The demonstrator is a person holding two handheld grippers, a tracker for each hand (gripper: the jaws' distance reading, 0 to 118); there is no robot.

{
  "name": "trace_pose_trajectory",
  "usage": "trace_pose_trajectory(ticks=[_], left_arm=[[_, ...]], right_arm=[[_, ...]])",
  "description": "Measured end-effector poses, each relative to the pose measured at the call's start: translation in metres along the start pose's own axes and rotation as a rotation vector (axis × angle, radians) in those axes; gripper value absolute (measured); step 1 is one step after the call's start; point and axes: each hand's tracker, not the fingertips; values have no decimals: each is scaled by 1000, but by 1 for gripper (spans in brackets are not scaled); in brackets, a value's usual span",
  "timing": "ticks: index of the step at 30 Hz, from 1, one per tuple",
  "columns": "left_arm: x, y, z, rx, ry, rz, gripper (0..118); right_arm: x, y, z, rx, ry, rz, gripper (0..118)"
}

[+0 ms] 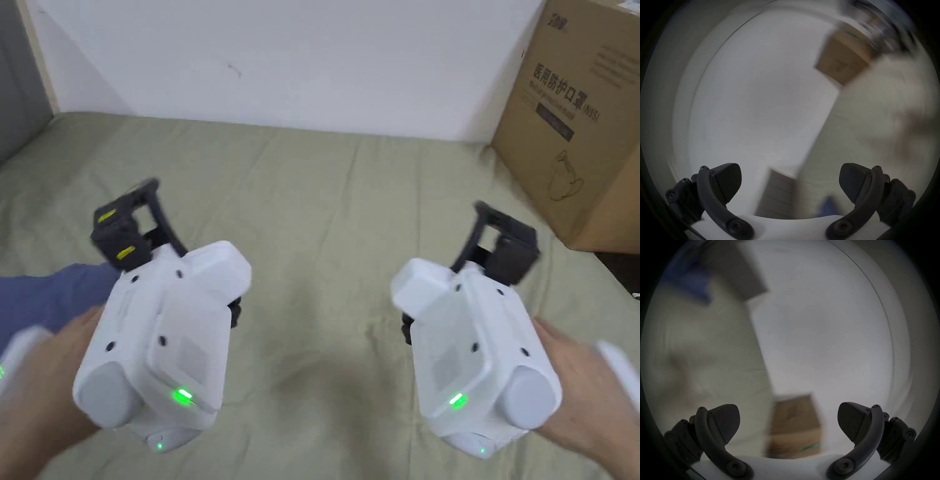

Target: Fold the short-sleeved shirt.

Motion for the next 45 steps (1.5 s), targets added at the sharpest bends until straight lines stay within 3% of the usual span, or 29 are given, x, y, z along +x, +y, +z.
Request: trace_pose_trajectory(ticks=[1, 2, 4, 6, 7, 9, 11, 12, 14, 17, 19, 21, 23, 25, 28, 30, 36, 45], left_arm=[[1, 4, -4, 56, -2, -184, 118], [2, 8, -4, 125, -44, -334, 118], [6, 10, 0, 315, -46, -619, 118], [10, 7, 9, 466, 6, -802, 118], [12, 5, 11, 517, 20, -860, 118], [13, -5, 12, 569, 21, -879, 118], [4, -4, 12, 549, -8, -791, 118], [-4, 1, 10, 481, -21, -696, 118], [-26, 10, 2, 319, -71, -416, 118], [-74, 20, -15, 104, -139, 211, 118], [-94, 8, -24, 13, -83, 643, 118], [-101, -2, -25, -37, -47, 956, 118], [-96, -15, -23, -81, -47, 1178, 118], [-82, -21, -20, -131, -23, 1295, 118], [-56, -22, -10, -162, 14, 1262, 118], [-43, -21, -4, -176, 20, 1234, 118], [-25, -32, 0, -232, -30, 1291, 118], [-24, -35, 5, -225, -47, 1241, 118]], right_arm=[[-2, 0, 3, 93, -30, 206, 118], [-3, 1, 6, 187, -33, 353, 118], [3, -2, 13, 356, -45, 563, 118], [4, -2, 13, 398, -51, 692, 118], [6, -2, 13, 403, -43, 721, 118], [7, -6, 9, 380, -13, 689, 118], [18, -3, 8, 332, 36, 577, 118], [29, -2, 8, 294, 63, 457, 118], [55, 4, 5, 213, 158, 120, 118], [97, -5, -1, 106, 275, -448, 118], [111, -21, -6, 55, 275, -796, 118], [115, -34, -4, 13, 232, -1091, 118], [108, -46, -6, -39, 184, -1313, 118], [90, -47, -7, -113, 130, -1468, 118], [63, -43, -5, -148, 118, -1551, 118], [51, -41, -1, -176, 118, -1564, 118], [26, -27, 8, -198, 190, -1528, 118], [29, -28, 12, -197, 174, -1532, 118]])
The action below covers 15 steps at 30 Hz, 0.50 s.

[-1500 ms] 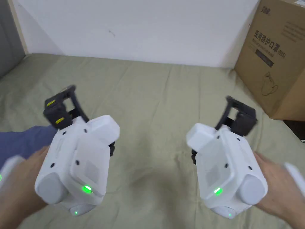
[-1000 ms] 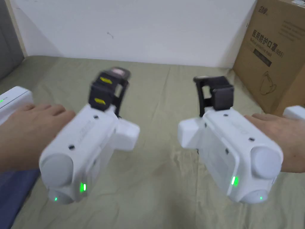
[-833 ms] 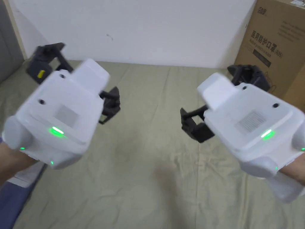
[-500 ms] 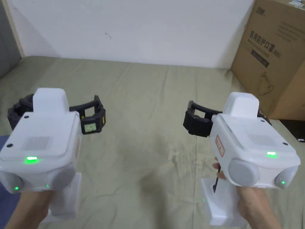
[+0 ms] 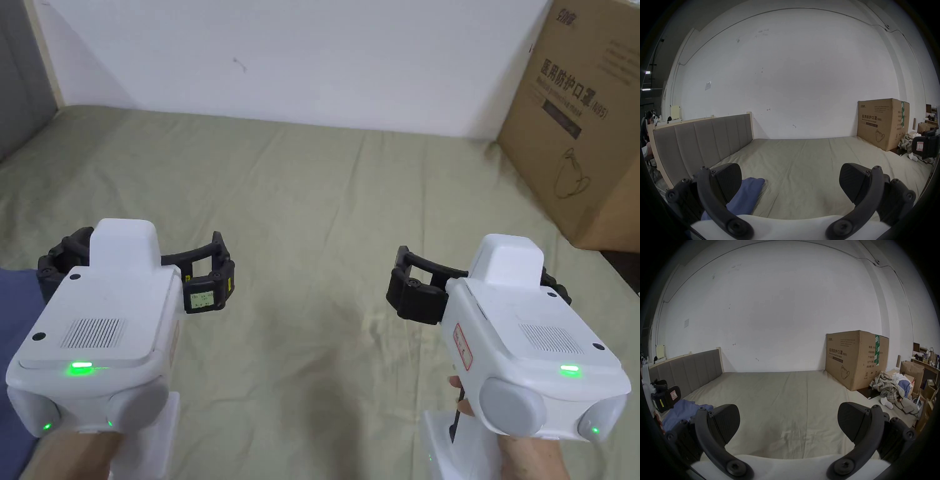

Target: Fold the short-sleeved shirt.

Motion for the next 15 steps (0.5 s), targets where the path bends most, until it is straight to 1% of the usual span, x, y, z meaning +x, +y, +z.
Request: trace_pose_trajectory(ticks=[4, 12, 13, 14, 15], left_arm=[[2, 0, 1, -1, -7, -15, 118], [9, -1, 3, -11, -46, -59, 118], [11, 0, 3, -13, -50, -67, 111], [12, 0, 4, -12, -53, -77, 94], [14, 1, 6, -3, -57, -92, 66]], right_arm=[[-2, 0, 1, 3, 6, 45, 118], [-5, -2, 2, -13, 19, 54, 117], [-6, -2, 2, -12, 25, 59, 115], [-8, -1, 3, -12, 24, 62, 112], [-8, -1, 3, -14, 23, 70, 107]])
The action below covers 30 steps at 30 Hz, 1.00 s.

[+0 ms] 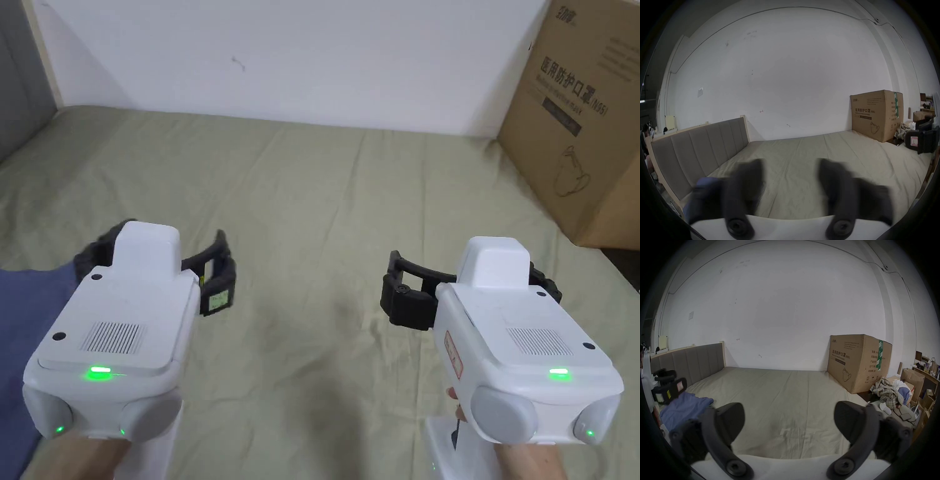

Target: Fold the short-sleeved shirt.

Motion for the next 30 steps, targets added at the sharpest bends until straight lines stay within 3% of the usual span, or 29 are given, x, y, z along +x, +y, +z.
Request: trace_pose_trajectory(ticks=[1, 2, 3, 4, 16, 30], left_arm=[[2, 0, 0, 1, 5, -13, 23], [3, 1, -1, -3, 5, -21, 3], [2, 1, -1, -5, -11, -17, 1], [0, 3, 0, -4, -28, 0, 0], [0, 7, 6, -11, -49, 26, 0], [4, 7, 6, -10, -42, 29, 0]], right_arm=[[0, 0, 1, 4, 6, 5, 90], [-1, 0, 2, 9, 13, 11, 64], [-3, 0, 4, 15, 14, 17, 27], [-5, 1, 4, 20, -2, 31, 0], [-1, 5, 5, -14, 15, -8, 0], [3, 7, 3, -7, 32, 1, 0]])
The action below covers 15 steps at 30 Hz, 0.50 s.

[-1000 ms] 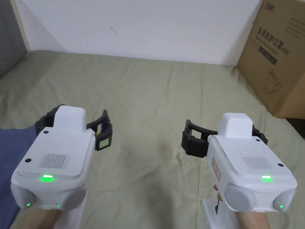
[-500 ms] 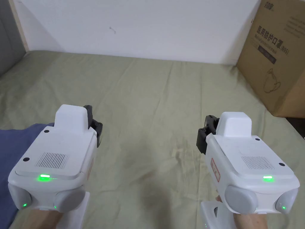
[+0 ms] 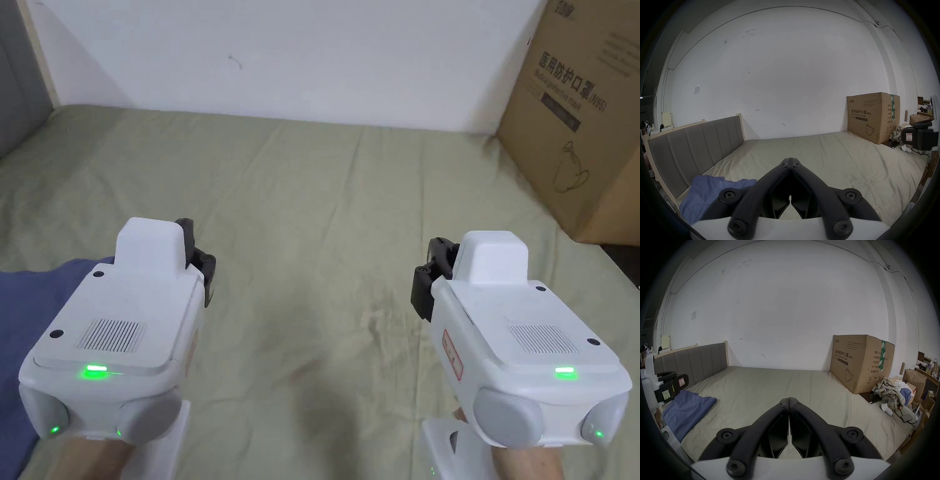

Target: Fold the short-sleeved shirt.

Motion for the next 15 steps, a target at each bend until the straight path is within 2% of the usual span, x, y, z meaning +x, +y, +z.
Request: trace_pose_trajectory(ticks=[7, 15], left_arm=[[-9, 0, 2, -2, 18, 7, 0], [-55, -5, 25, -9, 164, 2, 0]], right_arm=[[-3, 5, -3, -1, 17, 9, 0], [-59, 13, -12, 30, 187, 53, 0]])
